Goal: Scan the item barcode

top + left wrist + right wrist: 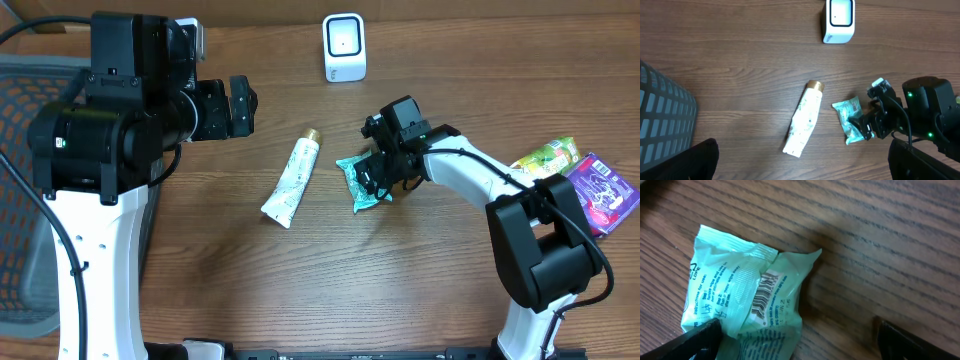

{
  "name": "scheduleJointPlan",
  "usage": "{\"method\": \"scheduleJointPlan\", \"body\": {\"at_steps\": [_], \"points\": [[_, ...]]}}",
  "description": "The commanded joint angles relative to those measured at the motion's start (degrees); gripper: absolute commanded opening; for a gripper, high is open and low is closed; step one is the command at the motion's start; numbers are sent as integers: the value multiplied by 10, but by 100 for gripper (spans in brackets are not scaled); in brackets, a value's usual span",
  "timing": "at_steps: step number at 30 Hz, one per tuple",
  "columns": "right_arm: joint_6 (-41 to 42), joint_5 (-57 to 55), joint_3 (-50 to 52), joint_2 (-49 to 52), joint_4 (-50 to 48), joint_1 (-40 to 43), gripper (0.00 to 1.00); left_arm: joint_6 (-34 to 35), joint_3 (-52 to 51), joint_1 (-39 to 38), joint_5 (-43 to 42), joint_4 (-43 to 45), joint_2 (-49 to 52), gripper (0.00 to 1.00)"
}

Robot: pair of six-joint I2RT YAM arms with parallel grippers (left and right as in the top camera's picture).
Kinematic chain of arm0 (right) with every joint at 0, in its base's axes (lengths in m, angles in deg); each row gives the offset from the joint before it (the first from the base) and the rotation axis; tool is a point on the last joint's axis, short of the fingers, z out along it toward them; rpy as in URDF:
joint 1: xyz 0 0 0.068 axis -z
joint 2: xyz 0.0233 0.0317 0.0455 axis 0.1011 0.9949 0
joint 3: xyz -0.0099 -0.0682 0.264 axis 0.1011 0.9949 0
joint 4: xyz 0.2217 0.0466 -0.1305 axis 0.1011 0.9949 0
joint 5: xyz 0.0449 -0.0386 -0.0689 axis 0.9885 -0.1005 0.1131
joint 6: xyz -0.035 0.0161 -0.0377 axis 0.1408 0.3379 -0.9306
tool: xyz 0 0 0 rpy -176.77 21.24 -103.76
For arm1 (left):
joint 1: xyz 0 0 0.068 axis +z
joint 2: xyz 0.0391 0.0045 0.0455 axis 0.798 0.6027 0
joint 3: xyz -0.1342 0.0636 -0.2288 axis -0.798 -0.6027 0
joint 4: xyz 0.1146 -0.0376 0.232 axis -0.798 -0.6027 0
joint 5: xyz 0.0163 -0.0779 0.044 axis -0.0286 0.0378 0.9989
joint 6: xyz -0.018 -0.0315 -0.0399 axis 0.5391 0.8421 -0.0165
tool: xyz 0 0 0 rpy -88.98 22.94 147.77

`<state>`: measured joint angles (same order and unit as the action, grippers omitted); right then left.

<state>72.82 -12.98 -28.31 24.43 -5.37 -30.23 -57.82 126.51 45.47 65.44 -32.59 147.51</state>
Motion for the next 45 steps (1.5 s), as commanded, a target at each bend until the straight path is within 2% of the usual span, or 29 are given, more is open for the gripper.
{"method": "scheduleJointPlan", "body": {"at_steps": [1,7,11,15,21,40,42,45], "points": [[-1,-58,-16,29,33,-3,100,-11,5,-1,2,1,3,100],[2,-43,-126,0,118,-3,99,-11,5,-1,2,0,3,100],[1,2,-162,-3,142,-4,78,-11,5,-1,2,1,3,100],[2,27,-155,12,142,-6,52,-11,5,-1,2,1,3,99],[23,47,-126,36,121,-6,21,-11,5,-1,2,0,3,99],[24,40,-123,69,99,-6,21,-11,5,-1,2,0,3,100],[24,25,-123,69,99,-6,30,-11,5,-1,2,1,3,100],[26,0,-123,69,100,-6,49,-11,5,-1,2,1,3,100]]}}
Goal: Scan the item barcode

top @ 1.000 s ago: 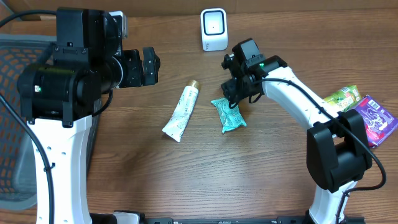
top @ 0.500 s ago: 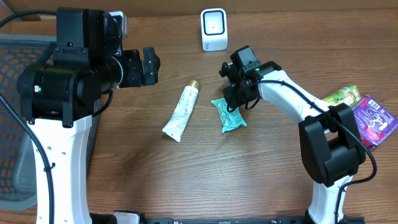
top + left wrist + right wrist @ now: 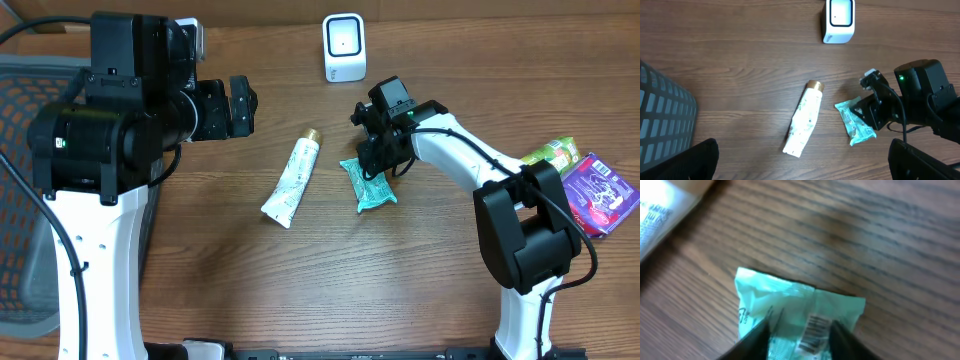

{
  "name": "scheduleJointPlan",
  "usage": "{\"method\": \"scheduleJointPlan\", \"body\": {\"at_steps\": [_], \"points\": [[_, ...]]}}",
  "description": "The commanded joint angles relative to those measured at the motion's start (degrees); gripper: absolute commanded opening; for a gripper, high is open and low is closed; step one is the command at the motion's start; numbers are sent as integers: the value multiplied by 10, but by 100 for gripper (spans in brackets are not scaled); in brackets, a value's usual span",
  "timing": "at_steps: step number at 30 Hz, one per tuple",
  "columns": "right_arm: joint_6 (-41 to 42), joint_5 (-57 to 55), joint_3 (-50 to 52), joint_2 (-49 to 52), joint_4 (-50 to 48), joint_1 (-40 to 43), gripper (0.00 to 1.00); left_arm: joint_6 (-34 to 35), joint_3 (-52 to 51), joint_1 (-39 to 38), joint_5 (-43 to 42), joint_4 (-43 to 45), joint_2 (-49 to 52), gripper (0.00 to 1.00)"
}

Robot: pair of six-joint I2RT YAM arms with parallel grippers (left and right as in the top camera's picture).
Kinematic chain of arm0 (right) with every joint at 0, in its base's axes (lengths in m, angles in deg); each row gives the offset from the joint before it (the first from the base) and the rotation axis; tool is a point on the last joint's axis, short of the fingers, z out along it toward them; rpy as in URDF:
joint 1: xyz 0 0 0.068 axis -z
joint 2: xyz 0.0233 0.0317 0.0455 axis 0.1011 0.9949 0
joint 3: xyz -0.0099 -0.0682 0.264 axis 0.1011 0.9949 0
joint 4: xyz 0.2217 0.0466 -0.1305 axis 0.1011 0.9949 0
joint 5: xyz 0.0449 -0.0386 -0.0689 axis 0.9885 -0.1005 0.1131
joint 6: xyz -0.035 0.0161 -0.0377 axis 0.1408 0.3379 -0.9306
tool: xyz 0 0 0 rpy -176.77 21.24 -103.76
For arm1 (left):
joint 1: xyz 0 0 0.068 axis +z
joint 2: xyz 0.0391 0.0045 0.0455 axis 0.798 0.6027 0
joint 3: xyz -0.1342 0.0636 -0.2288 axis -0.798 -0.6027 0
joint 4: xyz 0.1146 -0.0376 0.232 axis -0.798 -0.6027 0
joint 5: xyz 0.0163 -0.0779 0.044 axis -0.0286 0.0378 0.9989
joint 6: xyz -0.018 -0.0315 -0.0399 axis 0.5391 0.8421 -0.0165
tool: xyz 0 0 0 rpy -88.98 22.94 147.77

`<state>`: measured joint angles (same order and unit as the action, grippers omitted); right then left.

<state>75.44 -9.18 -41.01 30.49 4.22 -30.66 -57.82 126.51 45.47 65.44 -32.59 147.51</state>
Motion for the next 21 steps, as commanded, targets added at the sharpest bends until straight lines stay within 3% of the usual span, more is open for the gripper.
{"method": "scheduleJointPlan", "body": {"at_steps": [1,15,21], "points": [[0,-44,3,9,4,-2,54,-11,5,-1,2,1,3,100],[9,-57,-2,7,12,-2,94,-11,5,-1,2,1,3,100],[49,-21,-47,-37,74,-1,100,-11,5,-1,2,1,3,100]]}}
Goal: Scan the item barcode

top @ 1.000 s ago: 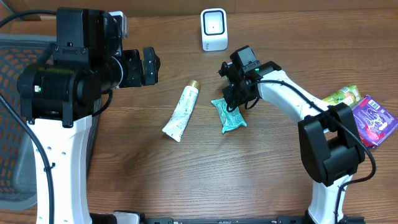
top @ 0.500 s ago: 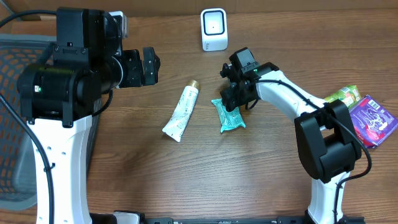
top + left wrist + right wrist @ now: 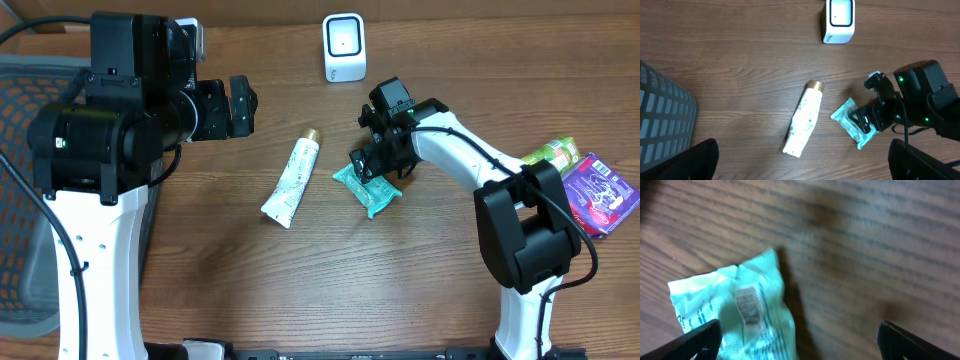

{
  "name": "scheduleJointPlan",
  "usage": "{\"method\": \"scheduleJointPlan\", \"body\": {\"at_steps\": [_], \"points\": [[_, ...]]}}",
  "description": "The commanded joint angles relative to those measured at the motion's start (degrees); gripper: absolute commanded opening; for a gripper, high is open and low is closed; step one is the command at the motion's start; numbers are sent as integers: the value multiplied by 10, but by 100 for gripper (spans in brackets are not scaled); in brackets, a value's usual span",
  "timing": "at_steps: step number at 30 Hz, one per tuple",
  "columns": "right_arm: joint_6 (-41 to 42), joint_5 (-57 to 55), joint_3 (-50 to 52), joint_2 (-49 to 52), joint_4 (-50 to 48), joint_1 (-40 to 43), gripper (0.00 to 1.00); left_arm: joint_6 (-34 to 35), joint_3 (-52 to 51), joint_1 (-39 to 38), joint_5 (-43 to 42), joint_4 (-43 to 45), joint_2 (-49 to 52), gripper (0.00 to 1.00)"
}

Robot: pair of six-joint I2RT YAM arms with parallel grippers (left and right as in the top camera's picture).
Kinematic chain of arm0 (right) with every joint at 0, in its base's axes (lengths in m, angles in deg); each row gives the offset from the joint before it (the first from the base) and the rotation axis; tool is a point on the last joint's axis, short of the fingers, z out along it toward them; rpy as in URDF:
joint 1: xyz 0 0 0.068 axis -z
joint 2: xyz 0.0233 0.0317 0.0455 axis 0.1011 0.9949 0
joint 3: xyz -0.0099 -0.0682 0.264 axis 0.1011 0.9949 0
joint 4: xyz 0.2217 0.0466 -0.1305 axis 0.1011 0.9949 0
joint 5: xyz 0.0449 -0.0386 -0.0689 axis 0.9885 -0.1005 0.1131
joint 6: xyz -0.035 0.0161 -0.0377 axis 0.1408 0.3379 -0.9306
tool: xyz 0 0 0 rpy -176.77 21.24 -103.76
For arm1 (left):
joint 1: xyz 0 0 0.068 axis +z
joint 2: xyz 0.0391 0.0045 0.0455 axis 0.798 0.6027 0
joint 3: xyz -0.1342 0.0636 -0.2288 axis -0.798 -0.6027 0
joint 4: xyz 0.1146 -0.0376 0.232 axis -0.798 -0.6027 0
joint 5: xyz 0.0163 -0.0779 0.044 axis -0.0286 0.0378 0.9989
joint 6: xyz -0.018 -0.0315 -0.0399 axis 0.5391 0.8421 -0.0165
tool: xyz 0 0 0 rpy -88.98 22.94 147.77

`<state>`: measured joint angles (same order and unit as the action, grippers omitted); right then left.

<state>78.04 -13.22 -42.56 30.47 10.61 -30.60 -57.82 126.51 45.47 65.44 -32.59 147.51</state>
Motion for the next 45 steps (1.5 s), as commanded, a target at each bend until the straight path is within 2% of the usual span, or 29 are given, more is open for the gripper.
{"method": "scheduleJointPlan", "body": {"at_steps": [1,6,9,14,16,18,28,33,39,45], "points": [[23,31,-34,-51,19,-2,100,-11,5,-1,2,1,3,99],[54,55,-34,-123,80,3,100,-11,5,-1,2,1,3,99],[69,95,-34,-133,133,11,99,-11,5,-1,2,1,3,99],[-14,205,5,-132,147,-1,80,-11,5,-1,2,1,3,100],[-24,210,33,-132,131,-14,71,-11,5,-1,2,1,3,100],[-24,206,59,-132,111,-25,69,-11,5,-1,2,1,3,100],[-28,170,142,-132,49,-38,70,-11,5,-1,2,1,3,100],[-19,91,158,-132,31,-35,77,-11,5,-1,2,1,3,99],[41,-23,158,-132,-1,-16,78,-11,5,-1,2,1,3,100],[66,-56,158,-132,-24,11,78,-11,5,-1,2,1,3,99]]}}
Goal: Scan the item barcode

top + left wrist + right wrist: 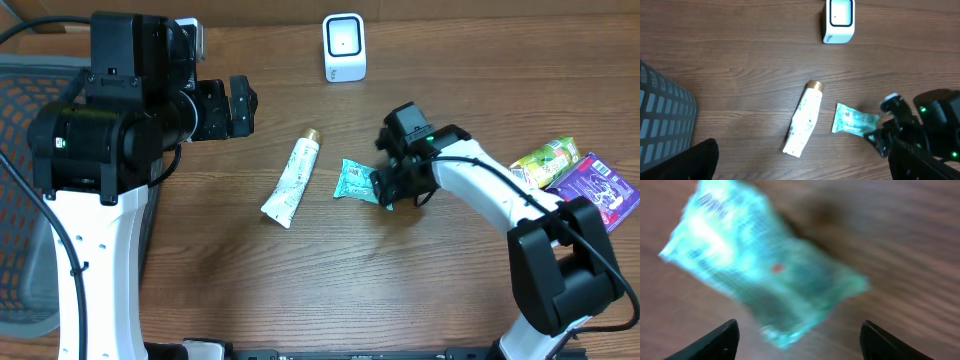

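Note:
A small green packet (355, 182) lies flat on the wooden table, its long side running left to right. My right gripper (388, 184) is low at the packet's right end, jaws open. In the right wrist view the blurred packet (765, 275) fills the space ahead of the spread right gripper (799, 327). The white scanner (344, 47) stands at the table's back edge. My left gripper (238, 106) hangs high at the left, open and holding nothing. From the left wrist I see the packet (852, 120) and the scanner (839, 20).
A white tube with a gold cap (292, 180) lies just left of the packet. Two more packets, one yellow-green (545, 158) and one purple (598, 190), lie at the right edge. A mesh basket (20, 200) stands off the table's left side.
The packet has turned from a diagonal lie to nearly crosswise and sits slightly further left. My right gripper has gone from the packet's far right corner to its right end, still open.
At first my right gripper was open over the packet, barcode side up, from the right. Then it was at the packet's far end, the packet lying front to back. The packet then lay diagonal, and now lies crosswise. The left arm stayed still throughout.

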{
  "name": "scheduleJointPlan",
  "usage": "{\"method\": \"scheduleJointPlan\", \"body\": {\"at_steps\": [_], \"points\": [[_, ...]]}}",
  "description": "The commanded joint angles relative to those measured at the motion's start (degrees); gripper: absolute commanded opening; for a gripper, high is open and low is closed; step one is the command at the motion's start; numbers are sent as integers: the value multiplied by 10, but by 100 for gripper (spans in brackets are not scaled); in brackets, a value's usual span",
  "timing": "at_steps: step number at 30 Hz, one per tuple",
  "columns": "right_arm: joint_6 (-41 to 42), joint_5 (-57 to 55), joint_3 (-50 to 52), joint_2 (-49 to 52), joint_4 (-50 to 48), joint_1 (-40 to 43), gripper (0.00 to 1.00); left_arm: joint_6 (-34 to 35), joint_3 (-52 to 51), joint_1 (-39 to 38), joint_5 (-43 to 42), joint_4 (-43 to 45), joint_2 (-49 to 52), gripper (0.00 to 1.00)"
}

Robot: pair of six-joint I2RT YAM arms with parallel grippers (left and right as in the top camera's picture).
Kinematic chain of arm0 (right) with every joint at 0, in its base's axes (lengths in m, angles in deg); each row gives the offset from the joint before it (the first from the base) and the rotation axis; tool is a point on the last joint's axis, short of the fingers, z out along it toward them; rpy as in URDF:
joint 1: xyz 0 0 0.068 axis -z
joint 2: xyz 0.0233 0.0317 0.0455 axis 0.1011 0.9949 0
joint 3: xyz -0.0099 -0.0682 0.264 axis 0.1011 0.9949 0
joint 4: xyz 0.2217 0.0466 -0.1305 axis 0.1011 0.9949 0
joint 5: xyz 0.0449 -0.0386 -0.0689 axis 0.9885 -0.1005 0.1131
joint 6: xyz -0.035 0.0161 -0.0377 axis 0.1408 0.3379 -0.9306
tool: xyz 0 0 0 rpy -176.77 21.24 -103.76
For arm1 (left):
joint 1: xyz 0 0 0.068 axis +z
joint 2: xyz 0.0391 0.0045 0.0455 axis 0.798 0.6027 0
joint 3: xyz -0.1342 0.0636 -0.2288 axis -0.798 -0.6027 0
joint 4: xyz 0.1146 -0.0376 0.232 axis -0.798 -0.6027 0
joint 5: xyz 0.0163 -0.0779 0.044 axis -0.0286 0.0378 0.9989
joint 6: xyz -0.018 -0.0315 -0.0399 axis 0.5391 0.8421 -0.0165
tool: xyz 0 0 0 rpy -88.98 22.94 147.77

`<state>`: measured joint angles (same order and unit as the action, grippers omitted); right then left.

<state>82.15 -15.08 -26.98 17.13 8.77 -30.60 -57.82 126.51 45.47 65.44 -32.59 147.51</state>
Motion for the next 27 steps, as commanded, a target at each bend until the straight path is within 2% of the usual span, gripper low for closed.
{"method": "scheduleJointPlan", "body": {"at_steps": [1,6,9,16,21,24,27], "points": [[29,-36,2,1,-9,15,78,-11,5,-1,2,0,3,99],[28,56,2,1,-30,32,80,-11,5,-1,2,1,3,100],[26,126,2,2,-45,45,88,-11,5,-1,2,1,3,100],[51,173,2,15,-48,69,89,-11,5,-1,2,1,3,100],[74,196,2,42,-56,73,81,-11,5,-1,2,1,3,100],[79,203,2,55,-62,73,70,-11,5,-1,2,1,3,100],[89,202,2,55,-64,75,64,-11,5,-1,2,1,3,100]]}}
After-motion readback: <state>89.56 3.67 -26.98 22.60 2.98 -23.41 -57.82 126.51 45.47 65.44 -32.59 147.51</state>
